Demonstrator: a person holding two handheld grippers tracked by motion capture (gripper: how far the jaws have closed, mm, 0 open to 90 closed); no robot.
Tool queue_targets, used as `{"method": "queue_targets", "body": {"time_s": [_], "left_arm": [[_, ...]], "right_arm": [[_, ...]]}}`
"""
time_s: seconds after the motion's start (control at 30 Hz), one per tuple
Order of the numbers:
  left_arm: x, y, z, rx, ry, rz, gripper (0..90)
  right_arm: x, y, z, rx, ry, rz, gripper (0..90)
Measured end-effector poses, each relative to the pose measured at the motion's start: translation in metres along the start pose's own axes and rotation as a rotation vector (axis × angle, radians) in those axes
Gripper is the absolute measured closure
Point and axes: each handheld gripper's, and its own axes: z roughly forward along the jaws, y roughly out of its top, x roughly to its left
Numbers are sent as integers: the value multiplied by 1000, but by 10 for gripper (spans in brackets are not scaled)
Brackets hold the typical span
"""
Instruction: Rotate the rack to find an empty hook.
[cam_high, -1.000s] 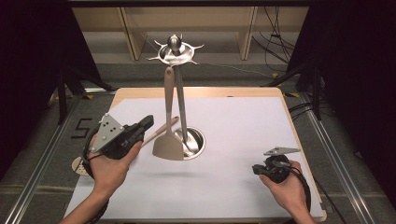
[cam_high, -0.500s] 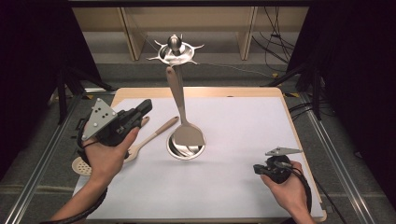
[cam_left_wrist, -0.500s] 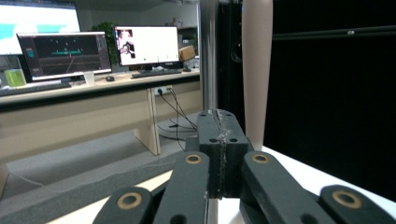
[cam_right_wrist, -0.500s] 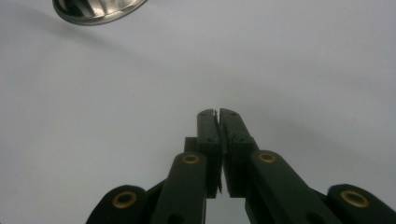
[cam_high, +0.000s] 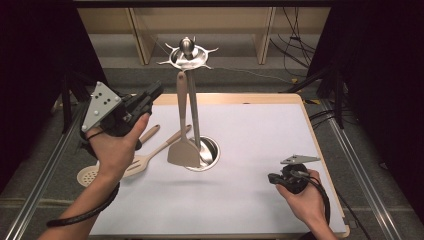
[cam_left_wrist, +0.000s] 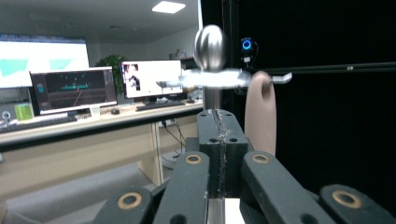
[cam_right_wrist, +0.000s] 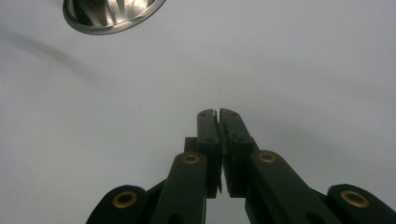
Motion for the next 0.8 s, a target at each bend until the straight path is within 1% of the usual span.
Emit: {"method": "queue_targets", "body": {"time_s": [0.03, 0.07, 0.13, 0.17, 0.2, 0.23, 0.27, 0.33, 0.37, 0.4, 0.43, 0.47, 0.5, 0.53, 0.63, 0.7, 0.73, 0.77, 0.8], "left_arm": [[1, 2, 3, -5, 1, 2, 891], [1, 4, 5, -6, 4, 2, 891], [2, 5, 7, -8, 7, 6, 891], [4, 8, 12, -10, 9, 9, 891], [4, 8, 15, -7, 11, 7, 891], [5, 9, 17, -5, 13, 10, 891], [5, 9, 19, -4, 13, 10, 891], [5, 10, 21, -2, 14, 10, 891], [7, 10, 24, 4, 21, 15, 891], [8, 10, 26, 1, 24, 13, 891], [9, 11, 26, 2, 27, 12, 891], [10, 11, 27, 4, 32, 14, 891], [11, 11, 28, 4, 33, 10, 891], [12, 11, 29, 5, 36, 9, 891], [15, 12, 30, 6, 42, 10, 891], [15, 12, 31, 14, 38, 16, 891], [15, 13, 32, 15, 36, 16, 891], [16, 13, 32, 16, 38, 16, 891], [16, 13, 33, 16, 39, 14, 891]], "right_arm": [[0, 0, -2, 17, -8, -10, 876], [0, 0, -2, 13, -6, -9, 876], [-3, 0, -1, -4, 13, -27, 876], [-2, 0, 0, -14, -1, -23, 876], [-1, 0, 0, -12, 0, -9, 876], [-3, 1, -4, 33, 50, -7, 876], [-3, 1, -4, 32, 54, -6, 876], [-2, 2, -4, 35, 47, -5, 876], [-3, 2, -4, 26, 33, -26, 876], [-2, 2, -5, 35, 35, -7, 875], [-2, 1, -5, 33, 35, -6, 875], [-3, 1, -5, 30, 43, -17, 876], [-5, 1, -4, 21, 34, -37, 876], [-3, 1, -6, 35, -1, -39, 876], [-4, 1, -5, 36, -4, -39, 875], [-2, 2, -7, 56, -2, -16, 876], [-1, 2, -6, 55, 0, -11, 875], [-2, 2, -6, 56, -3, -20, 875], [-2, 2, -6, 54, 0, -17, 875]]}}
